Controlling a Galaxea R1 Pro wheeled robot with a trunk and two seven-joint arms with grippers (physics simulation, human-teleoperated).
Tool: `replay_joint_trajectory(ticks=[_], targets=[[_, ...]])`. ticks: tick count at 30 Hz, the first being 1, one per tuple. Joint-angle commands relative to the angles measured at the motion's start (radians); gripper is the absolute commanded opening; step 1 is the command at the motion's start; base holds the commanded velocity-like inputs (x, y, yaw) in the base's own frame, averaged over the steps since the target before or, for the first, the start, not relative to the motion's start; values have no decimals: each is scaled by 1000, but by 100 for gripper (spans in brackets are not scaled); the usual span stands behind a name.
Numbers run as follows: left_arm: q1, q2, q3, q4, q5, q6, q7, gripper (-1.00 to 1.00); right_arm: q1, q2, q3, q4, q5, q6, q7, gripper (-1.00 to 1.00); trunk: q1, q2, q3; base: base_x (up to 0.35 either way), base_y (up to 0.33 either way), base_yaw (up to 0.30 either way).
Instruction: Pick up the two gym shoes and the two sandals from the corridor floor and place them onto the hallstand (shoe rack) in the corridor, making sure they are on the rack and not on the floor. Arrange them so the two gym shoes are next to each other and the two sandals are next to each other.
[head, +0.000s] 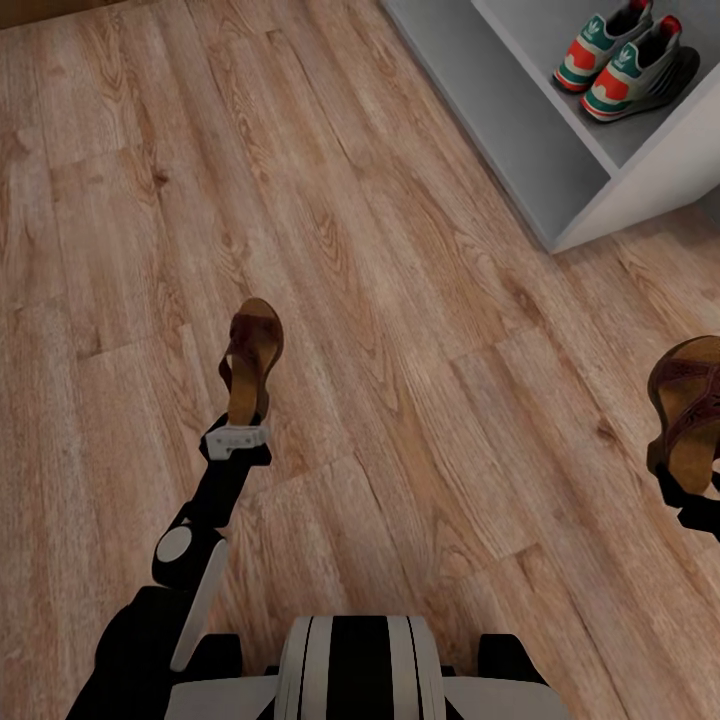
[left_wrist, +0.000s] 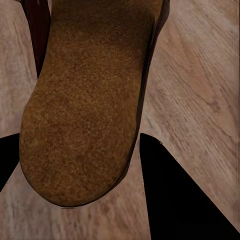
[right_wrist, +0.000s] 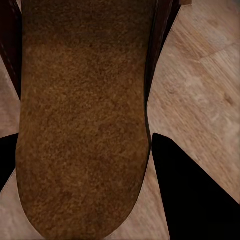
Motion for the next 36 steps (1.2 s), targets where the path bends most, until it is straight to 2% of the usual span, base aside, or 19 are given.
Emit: replay_joint_trajectory(ticks=[1, 6, 14, 28, 30, 31, 36], targets=[[1, 0, 1, 0, -3, -3, -5, -100, 1, 1, 0, 0, -2, -3, -1, -100, 0, 0, 0, 3, 0, 0], [3, 1, 3, 2, -2, -7, -25, -100, 3, 6, 2, 0, -2, -14, -4, -100, 0, 0, 0, 1, 0, 0], [4, 1, 7, 3, -1, 0, -64, -100, 3, 30, 3, 0, -2, -29, -6, -100, 0, 0, 8, 0, 0, 0], [-1, 3, 12, 17, -1, 2, -78, -100, 3, 36, 2, 1, -2, -53, -5, -100, 0, 0, 30, 0, 0, 0], [-3, 3, 27, 27, 2, 2, -80, -100, 3, 36, 2, 0, -2, -53, -3, -100, 0, 0, 33, 0, 0, 0], [-6, 3, 54, 35, 8, 2, -82, -100, 3, 36, 3, 1, -2, -53, -1, -100, 0, 0, 34, 0, 0, 0], [-12, 3, 111, 45, 21, 17, -110, -100, 3, 36, 6, 1, -1, -53, 0, -100, 0, 0, 42, 0, 0, 0]])
